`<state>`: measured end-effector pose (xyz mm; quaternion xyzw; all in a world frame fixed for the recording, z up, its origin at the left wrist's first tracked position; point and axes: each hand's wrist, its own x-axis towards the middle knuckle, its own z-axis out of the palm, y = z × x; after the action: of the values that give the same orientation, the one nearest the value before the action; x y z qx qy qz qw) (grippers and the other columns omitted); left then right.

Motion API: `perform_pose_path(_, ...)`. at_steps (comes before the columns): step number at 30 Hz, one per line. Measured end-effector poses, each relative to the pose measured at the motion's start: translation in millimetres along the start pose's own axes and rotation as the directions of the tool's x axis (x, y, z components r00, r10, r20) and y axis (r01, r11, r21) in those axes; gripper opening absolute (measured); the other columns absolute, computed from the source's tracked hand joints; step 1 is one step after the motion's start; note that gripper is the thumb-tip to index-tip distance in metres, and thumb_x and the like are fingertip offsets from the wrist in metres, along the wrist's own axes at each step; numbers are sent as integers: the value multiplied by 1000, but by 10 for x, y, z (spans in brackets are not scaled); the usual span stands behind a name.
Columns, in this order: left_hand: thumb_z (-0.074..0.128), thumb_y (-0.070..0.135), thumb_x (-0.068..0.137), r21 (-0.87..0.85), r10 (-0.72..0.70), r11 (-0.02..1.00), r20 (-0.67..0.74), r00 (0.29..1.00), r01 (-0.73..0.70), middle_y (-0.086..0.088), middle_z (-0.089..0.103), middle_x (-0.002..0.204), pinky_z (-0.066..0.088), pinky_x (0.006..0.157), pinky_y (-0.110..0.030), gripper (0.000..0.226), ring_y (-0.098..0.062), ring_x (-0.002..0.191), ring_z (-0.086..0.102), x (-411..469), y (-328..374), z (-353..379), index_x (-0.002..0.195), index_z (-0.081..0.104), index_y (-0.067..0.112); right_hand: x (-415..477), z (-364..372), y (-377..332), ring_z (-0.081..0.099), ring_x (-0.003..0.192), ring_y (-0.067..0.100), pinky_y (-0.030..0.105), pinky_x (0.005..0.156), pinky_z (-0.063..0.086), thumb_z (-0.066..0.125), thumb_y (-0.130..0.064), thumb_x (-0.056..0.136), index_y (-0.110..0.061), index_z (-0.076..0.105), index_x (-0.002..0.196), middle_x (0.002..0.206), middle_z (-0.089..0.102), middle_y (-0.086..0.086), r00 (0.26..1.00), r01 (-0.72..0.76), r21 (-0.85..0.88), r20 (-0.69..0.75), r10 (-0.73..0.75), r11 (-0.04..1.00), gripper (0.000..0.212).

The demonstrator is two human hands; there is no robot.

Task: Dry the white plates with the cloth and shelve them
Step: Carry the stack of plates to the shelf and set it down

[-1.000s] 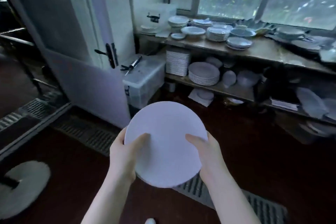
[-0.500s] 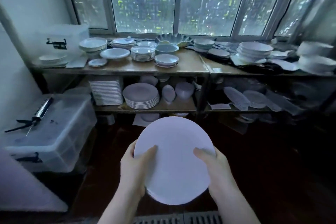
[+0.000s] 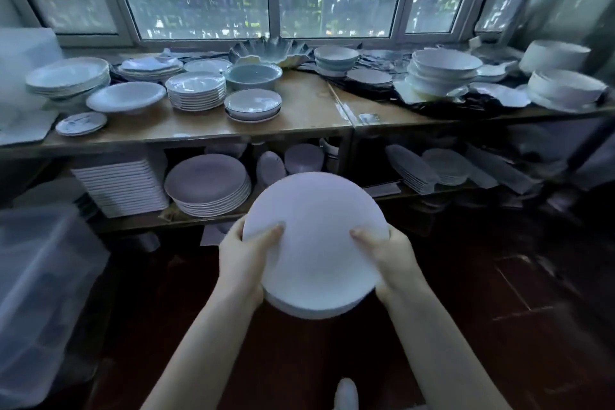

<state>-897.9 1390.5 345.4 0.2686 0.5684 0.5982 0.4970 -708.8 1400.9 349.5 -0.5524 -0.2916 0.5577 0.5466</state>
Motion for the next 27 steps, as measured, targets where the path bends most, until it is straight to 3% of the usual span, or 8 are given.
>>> perform_pose_path(3, 79, 9, 77, -7, 5, 1000, -15, 1000, -5, 1, 77, 91, 59, 58, -31, 31, -20, 79, 74, 529, 51, 475, 105, 70, 21, 728, 3, -242, 72, 79, 30, 34, 59, 59, 70, 0, 85, -4, 66, 103, 93, 75, 13, 1000, -3, 18, 19, 2, 1000, 19)
perform_pose_path(10, 76, 8, 80, 20, -10, 1000, -40, 999, 10, 3, 77, 85, 58, 55, -30, 27, -15, 71, 73, 1720, 207, 1456, 103, 69, 20, 2234, 79, -719, 73, 86, 33, 40, 68, 61, 72, 1, 83, -6, 67, 104, 95, 76, 14, 1000, -29, 27, 13, 28, 999, 23)
perform_pose_path(15, 73, 8, 83, 33, -61, 998, -44, 997, 62, -7, 74, 102, 60, 78, -44, 29, -27, 91, 71, 2694, 143, 1963, 111, 67, 15, 3325, 236, -835, 72, 85, 33, 38, 67, 61, 71, 3, 83, -4, 67, 106, 96, 75, 15, 998, -63, 6, -8, 63, 998, 24)
perform_pose_path(18, 73, 8, 83, 38, -94, 995, -36, 995, 95, -12, 73, 104, 56, 83, -49, 23, -30, 93, 69, 3431, 76, 2231, 105, 67, 12, 4057, 415, -853, 72, 81, 30, 34, 61, 60, 70, 0, 85, -4, 67, 105, 93, 75, 14, 996, -76, -10, -47, 76, 997, 21)
perform_pose_path(20, 73, 8, 83, 51, -101, 993, -31, 994, 102, -7, 74, 97, 58, 77, -43, 19, -26, 87, 70, 3916, 51, 2387, 99, 68, 16, 4514, 557, -879, 73, 80, 29, 32, 59, 58, 70, -9, 88, -8, 69, 104, 91, 76, 11, 994, -91, 9, -66, 92, 996, 16)
perform_pose_path(23, 74, 9, 82, 60, -113, 992, -15, 993, 114, 8, 76, 81, 56, 55, -25, 19, -10, 72, 71, 4610, 104, 2579, 95, 68, 22, 5144, 801, -973, 75, 72, 23, 29, 52, 56, 70, -21, 91, -13, 71, 99, 83, 78, 4, 989, -123, 42, -83, 126, 992, 11)
perform_pose_path(27, 75, 11, 81, 97, -135, 986, 6, 991, 133, 5, 74, 88, 54, 62, -30, 24, -14, 76, 70, 5416, 247, 2831, 101, 68, 23, 5873, 1109, -1099, 76, 73, 21, 29, 53, 56, 68, -25, 93, -16, 71, 100, 85, 79, 2, 987, -122, 53, -94, 126, 991, 11)
